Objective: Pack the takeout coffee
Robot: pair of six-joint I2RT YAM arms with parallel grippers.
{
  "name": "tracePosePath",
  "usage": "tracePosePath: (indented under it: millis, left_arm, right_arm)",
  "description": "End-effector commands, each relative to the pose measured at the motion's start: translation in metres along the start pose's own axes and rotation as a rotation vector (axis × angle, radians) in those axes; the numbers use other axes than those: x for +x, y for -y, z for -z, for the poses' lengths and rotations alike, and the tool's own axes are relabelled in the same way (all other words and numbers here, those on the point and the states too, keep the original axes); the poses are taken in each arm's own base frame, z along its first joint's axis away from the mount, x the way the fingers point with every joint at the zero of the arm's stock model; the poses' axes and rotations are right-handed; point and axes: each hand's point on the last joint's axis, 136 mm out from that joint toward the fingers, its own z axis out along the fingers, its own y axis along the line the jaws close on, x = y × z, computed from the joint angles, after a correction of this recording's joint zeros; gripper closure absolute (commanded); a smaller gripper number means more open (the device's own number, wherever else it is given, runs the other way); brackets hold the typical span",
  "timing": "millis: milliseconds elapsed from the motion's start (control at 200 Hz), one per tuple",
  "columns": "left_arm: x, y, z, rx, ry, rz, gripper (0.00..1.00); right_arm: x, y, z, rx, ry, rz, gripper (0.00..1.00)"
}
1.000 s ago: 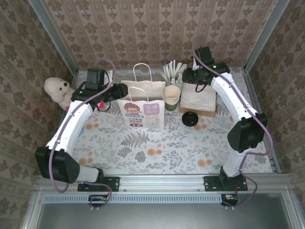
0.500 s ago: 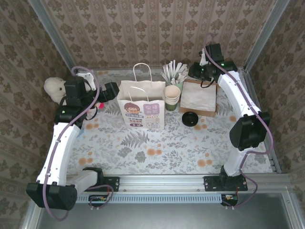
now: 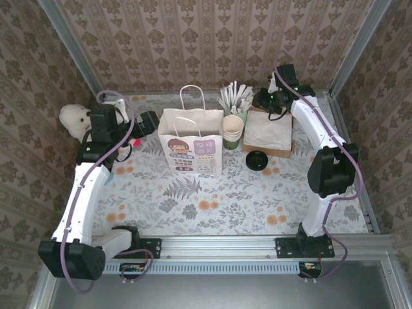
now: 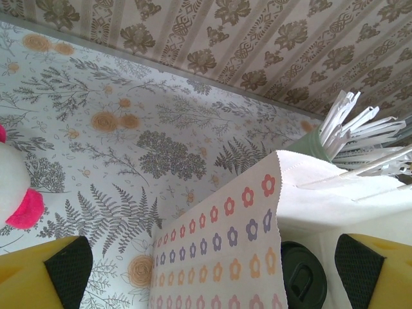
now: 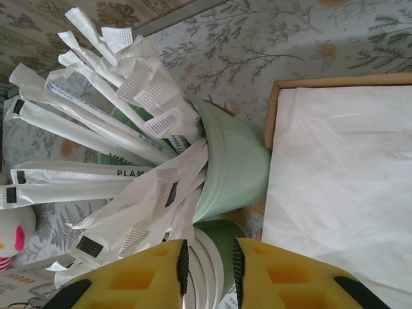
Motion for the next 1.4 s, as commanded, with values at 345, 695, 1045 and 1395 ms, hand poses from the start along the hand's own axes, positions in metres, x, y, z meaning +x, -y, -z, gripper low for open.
tracePosePath:
  millis: [345, 695, 1045, 1395]
  left_arm:
    - [0.002, -0.008, -0.004, -0.014, -0.003, 0.03, 0.0]
    - [0.004, -0.009, -0.007, -0.008, -0.014, 0.038, 0.0]
    - [0.006, -0.009, -0.009, -0.004, -0.02, 0.041, 0.0]
    - [0.009, -0.01, -0.012, 0.0, -0.034, 0.05, 0.0]
  right_arm:
    - [-0.009, -0.022, -0.007, -0.108, 0.024, -0.004, 0.65]
    - [-0.006, -0.029, 0.004, -0.124, 0.061, 0.019, 0.64]
    - [-0.013, -0.037, 0.019, -0.157, 0.14, 0.037, 0.6]
    - [-0.02, -0.011, 0.017, -0.014, 0.176, -0.001, 0.67]
